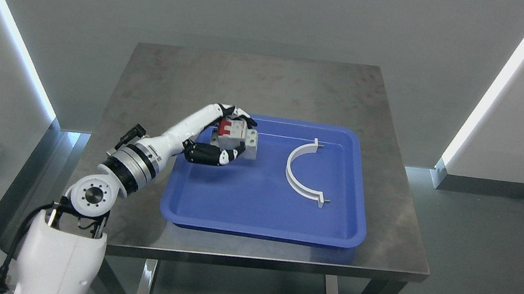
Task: Place circuit breaker on shelf
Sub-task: 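Lift the circuit breaker up out of the tray with the left hand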
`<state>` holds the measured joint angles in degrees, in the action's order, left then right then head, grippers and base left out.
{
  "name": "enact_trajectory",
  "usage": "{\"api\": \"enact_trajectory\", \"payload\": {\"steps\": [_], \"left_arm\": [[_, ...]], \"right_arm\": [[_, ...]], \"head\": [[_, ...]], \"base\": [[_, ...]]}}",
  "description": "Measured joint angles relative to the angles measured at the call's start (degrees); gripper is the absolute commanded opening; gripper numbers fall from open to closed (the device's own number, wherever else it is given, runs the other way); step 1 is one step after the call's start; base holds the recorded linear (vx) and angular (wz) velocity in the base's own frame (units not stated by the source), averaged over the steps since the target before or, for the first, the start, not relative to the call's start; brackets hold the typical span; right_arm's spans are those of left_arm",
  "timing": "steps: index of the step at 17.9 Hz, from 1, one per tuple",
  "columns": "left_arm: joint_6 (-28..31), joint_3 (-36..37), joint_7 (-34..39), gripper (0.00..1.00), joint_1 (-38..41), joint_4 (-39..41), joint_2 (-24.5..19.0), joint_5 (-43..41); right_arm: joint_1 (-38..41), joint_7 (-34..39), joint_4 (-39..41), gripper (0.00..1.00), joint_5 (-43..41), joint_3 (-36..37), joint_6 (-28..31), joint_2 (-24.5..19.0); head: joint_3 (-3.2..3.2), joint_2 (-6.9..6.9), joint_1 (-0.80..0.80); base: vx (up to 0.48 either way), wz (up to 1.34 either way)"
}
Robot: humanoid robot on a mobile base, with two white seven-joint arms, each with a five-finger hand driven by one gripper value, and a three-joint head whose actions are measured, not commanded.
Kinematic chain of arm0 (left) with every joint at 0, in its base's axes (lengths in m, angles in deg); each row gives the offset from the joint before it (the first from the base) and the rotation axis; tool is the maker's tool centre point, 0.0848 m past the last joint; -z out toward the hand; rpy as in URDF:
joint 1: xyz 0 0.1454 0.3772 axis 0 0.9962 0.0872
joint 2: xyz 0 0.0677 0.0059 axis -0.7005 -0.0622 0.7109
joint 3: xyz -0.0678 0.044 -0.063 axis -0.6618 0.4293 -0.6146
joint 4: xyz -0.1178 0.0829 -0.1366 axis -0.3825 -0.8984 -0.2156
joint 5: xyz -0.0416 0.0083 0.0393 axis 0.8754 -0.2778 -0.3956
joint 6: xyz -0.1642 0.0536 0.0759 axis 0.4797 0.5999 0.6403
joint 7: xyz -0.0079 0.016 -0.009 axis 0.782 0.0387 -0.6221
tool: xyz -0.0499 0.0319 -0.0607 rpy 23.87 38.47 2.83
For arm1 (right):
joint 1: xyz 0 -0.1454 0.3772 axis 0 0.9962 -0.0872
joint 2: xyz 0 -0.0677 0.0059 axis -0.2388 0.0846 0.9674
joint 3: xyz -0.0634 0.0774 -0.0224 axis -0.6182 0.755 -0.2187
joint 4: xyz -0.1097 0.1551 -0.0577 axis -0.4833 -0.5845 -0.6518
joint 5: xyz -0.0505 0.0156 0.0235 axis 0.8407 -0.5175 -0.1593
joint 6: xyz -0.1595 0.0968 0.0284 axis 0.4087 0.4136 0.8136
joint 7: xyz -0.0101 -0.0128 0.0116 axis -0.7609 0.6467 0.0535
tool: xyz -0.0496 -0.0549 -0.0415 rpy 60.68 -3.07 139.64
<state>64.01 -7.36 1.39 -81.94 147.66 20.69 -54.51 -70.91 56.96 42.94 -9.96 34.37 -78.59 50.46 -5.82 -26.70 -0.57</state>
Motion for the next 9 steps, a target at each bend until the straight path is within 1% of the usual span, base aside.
{"api": "enact_trajectory", "payload": {"steps": [2, 4, 6, 9], "left_arm": [[-3.71, -1.47, 8.81, 0.08, -0.51, -0.09, 0.21, 3.23], [-9.68, -3.01, 17.15, 0.08, -0.5, -0.1, 0.42, 6.51], [-13.74, -4.26, 21.61, 0.08, 0.27, 0.02, 0.57, 8.46], [-16.61, -6.0, 24.02, 0.08, 1.93, 0.68, 0.74, 10.14]], "right_arm": [[0.0, 0.0, 0.0, 1.0, 0.0, 0.0, 0.0, 0.0], [-0.01, 0.0, 0.01, 1.0, 0.0, 0.0, -0.02, 0.0], [-0.01, 0.0, 0.01, 1.0, 0.0, 0.0, -0.02, 0.0], [0.0, 0.0, 0.01, 1.0, 0.0, 0.0, -0.02, 0.0]], "head": [[0.0, 0.0, 0.0], [0.0, 0.0, 0.0], [0.0, 0.0, 0.0], [0.0, 0.0, 0.0]], "base": [[0.0, 0.01], [-0.017, 0.01], [-0.063, 0.01], [-0.109, 0.0]]}}
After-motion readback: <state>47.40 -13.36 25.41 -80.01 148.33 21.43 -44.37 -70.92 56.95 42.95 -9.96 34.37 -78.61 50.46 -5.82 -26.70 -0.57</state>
